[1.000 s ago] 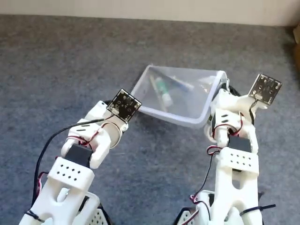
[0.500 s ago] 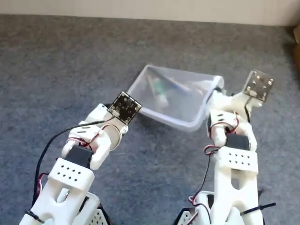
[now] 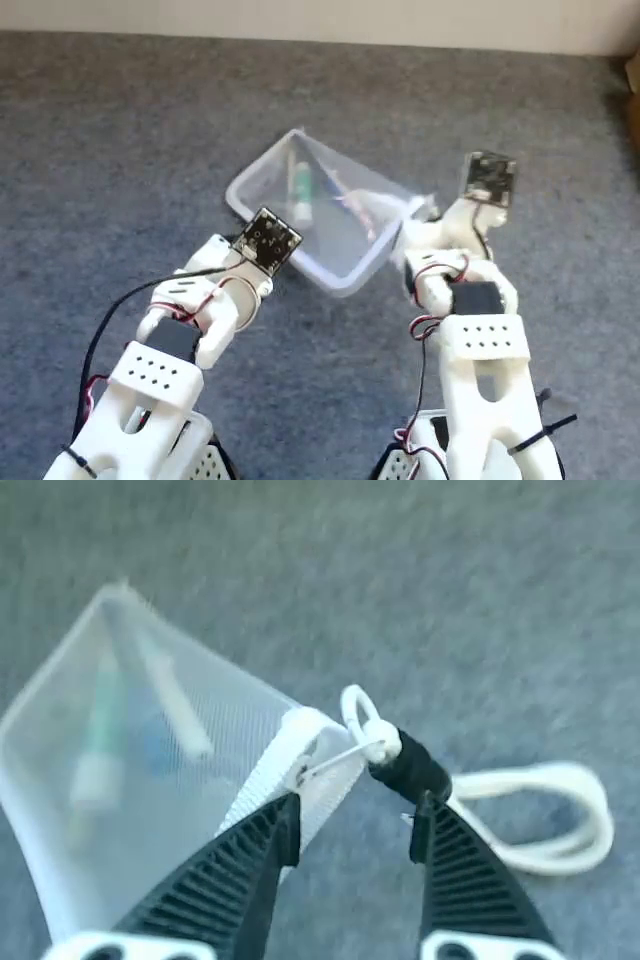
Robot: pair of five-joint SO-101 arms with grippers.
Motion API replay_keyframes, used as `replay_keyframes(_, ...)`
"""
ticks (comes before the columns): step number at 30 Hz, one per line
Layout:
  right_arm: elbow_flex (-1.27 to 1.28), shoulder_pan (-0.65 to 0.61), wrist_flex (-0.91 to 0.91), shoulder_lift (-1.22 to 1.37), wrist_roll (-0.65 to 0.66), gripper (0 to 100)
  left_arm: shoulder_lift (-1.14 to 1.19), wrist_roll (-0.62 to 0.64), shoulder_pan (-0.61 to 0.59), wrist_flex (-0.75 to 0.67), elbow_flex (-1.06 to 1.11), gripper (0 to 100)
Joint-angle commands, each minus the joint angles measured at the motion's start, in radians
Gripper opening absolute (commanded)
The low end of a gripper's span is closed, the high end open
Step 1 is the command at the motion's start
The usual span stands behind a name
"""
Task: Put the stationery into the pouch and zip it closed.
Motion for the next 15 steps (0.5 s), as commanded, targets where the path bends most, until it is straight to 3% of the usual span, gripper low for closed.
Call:
replay_keyframes(1,-0.084,-0.137,0.102,-0.010,0.146,17.6,-0.019,0.005,-0.010,-0.077,0.028,0)
replay_keyframes(4,-0.084,-0.168,0.145,-0.010,0.199,17.6,-0.019,0.005,-0.010,-0.078,0.033,0)
replay_keyframes(15,-0.081,-0.174,0.383,-0.010,0.204,17.6,-0.019,0.009,-0.012,-0.084,0.110,0)
